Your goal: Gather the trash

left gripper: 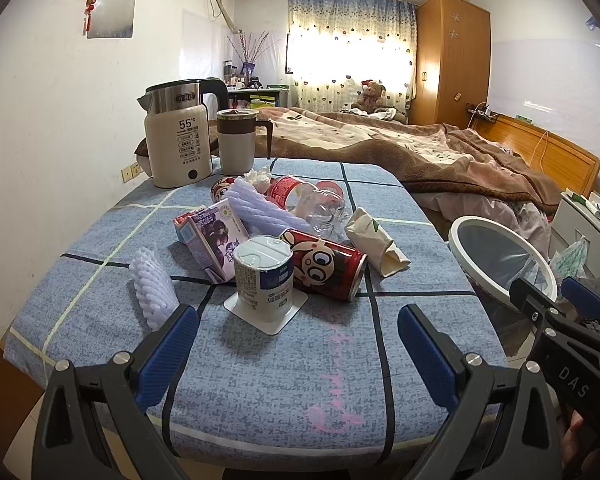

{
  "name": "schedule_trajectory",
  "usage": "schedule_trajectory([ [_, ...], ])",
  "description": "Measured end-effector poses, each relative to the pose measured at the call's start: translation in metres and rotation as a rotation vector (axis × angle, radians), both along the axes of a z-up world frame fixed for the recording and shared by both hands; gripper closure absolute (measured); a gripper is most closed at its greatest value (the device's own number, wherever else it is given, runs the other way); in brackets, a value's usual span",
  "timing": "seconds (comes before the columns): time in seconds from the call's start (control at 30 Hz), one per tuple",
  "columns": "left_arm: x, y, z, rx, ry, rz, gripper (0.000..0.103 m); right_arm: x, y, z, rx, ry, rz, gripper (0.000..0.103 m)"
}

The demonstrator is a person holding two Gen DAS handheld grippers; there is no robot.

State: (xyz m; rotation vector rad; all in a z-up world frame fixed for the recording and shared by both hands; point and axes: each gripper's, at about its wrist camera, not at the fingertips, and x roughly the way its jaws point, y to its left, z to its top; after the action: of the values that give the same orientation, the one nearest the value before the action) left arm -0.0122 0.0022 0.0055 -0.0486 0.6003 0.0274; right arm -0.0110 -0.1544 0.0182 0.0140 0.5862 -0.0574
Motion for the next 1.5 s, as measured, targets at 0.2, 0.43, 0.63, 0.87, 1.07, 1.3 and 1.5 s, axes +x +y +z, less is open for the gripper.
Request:
schedule_trajectory([
  [0.2,-0.001,0.000,0.000,-0.001,-0.001,0.001,0.002,-0.001,0.000,0.000,-0.001,0.000,-0.001,0.024],
  [0.43,-0.001,0.001,0.000,-0.001,0.000,0.002,0.002,0.000,0.001,0.001,-0.001,0.002,0.001,0.024],
  [0.63,0.000,0.003,0.000,-0.003,0.002,0.002,0.002,-0.001,0.001,0.000,0.000,0.005,-0.003,0.024],
  [0.87,-0.001,0.004,-0.001,-0.006,0.002,0.003,0.001,0.000,0.000,0.000,0.000,0.005,-0.001,0.024],
  [1.07,-0.001,0.005,-0.001,-0.006,0.002,0.002,0.001,0.000,0.001,0.000,-0.002,0.005,-0.002,0.024],
  [1.3,0.000,0.005,-0.001,-0.009,0.006,0.003,0.002,0.001,0.001,-0.001,-0.002,0.008,-0.001,0.024],
  [1.5,0.005,0.019,-0.007,-0.044,0.028,-0.011,0.001,0.009,0.000,-0.008,0.059,0.013,0.082,0.024],
])
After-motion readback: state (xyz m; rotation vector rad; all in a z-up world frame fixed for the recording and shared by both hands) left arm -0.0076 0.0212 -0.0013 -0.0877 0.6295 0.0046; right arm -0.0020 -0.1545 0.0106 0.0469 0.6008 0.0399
